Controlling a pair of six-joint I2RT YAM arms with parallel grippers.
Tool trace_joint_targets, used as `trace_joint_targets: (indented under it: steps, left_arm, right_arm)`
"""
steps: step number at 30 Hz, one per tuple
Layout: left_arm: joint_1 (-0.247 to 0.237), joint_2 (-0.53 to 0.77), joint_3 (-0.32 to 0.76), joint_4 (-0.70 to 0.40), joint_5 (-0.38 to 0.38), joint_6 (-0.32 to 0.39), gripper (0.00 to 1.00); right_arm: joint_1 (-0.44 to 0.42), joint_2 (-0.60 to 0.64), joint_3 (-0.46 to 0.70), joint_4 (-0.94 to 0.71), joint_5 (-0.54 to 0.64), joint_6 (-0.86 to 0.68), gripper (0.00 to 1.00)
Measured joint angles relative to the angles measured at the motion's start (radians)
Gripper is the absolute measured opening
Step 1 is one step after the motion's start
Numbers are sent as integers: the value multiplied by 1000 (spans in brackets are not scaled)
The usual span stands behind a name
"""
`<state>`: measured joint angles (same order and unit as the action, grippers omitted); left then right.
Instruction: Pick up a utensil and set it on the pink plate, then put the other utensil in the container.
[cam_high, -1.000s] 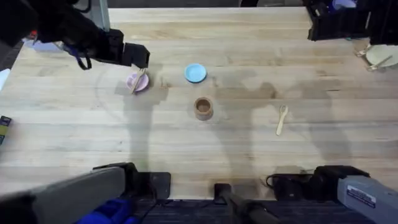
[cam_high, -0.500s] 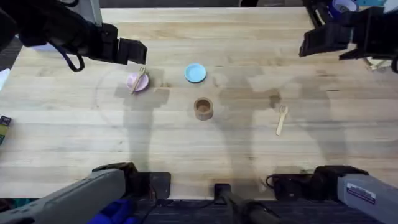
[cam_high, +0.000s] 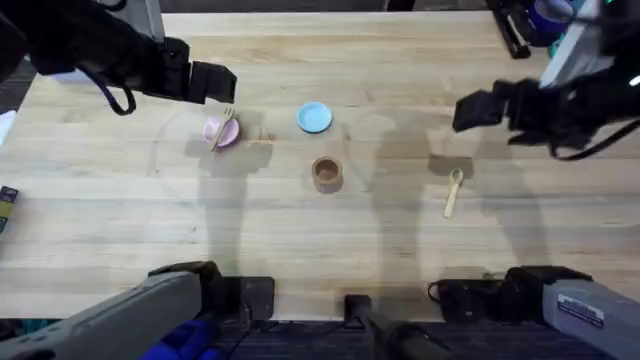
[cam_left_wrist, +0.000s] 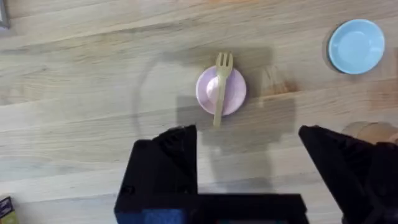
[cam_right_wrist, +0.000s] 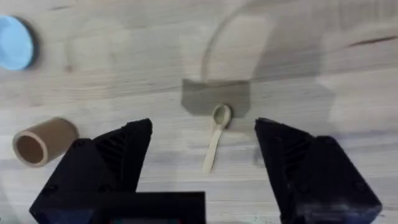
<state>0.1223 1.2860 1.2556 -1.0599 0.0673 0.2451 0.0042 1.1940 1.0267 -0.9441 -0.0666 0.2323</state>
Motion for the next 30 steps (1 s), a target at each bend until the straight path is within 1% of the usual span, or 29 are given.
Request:
trace_joint_targets:
  steps: [7, 14, 18, 24, 30]
  left_arm:
    - [0, 0, 0, -3, 0, 0, 992]
    - [0, 0, 0, -3, 0, 3, 992]
    - [0, 0, 0, -3, 0, 3, 992]
    - [0, 0, 0, -3, 0, 3, 992]
    - [0, 0, 0, -3, 0, 3, 992]
  right_arm:
    - [32, 0, -153, 142, 4, 85, 995]
    - [81, 0, -269, 160, 59, 221, 996]
    - [113, 0, -292, 159, 89, 303, 996]
    - [179, 0, -302, 163, 168, 438, 996]
    - [256, 0, -314, 163, 240, 525, 996]
